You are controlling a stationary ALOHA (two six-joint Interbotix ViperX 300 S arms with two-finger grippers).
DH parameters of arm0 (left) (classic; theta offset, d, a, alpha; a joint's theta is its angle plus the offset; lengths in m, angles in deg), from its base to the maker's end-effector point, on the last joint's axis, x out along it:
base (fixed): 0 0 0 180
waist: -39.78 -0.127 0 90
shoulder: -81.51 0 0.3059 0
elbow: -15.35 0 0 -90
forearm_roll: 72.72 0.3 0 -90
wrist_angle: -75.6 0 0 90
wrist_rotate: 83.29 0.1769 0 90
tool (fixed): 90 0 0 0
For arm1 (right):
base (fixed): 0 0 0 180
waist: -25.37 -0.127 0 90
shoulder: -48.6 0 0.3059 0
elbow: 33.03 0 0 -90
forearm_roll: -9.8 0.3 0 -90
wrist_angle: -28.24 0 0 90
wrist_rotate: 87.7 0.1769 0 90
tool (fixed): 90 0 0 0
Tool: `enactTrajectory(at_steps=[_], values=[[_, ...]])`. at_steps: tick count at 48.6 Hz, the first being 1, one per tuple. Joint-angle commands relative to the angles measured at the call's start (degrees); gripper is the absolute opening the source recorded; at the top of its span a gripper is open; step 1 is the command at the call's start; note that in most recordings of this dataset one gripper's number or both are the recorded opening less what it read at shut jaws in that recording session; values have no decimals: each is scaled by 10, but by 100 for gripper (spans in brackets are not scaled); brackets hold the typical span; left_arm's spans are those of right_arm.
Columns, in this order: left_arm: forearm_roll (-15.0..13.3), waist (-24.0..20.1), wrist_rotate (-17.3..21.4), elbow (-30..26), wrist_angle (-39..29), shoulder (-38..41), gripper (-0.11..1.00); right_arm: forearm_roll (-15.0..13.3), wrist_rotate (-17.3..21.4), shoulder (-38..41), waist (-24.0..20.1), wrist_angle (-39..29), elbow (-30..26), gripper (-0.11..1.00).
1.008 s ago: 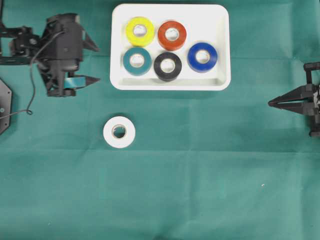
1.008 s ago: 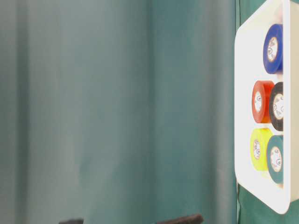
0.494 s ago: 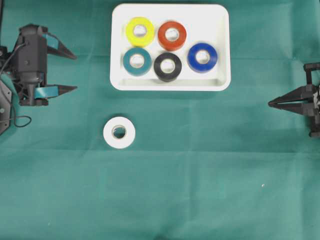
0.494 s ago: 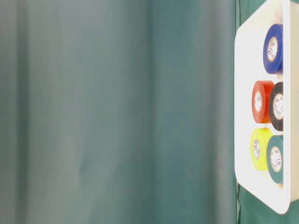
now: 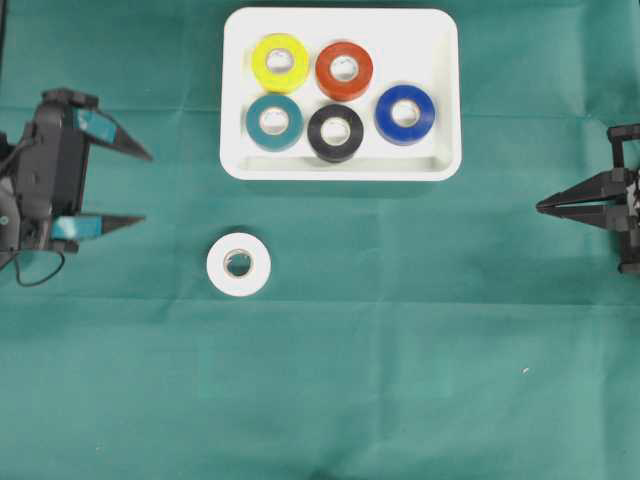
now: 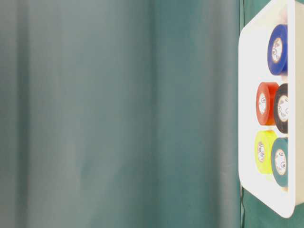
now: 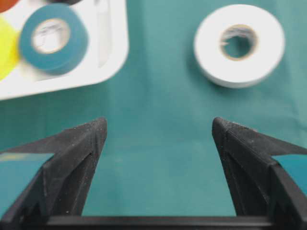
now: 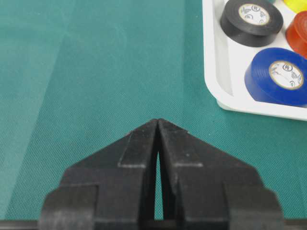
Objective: Put the tape into the white case with the left arm.
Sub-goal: 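Withdraw the left gripper back to the left side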
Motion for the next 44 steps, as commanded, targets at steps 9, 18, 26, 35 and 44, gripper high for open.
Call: enactTrajectory(at_steps=[9,18,26,35,44], values=[[-2,43,-1,-1,4,-1,88,-1,1,3,0,4,-10,-9],[-2,49,-1,1,4,-1,88,0,1,3,-1,4,-8,-9],[-2,49,-1,0,4,-1,88,-1,1,3,-1,4,-8,-9],[-1,49,-1,-8,23,13,88,0,1,3,-1,4,-8,-9],[-2,49,-1,-27,44,57,88,-1,1,3,-1,4,-8,-9]])
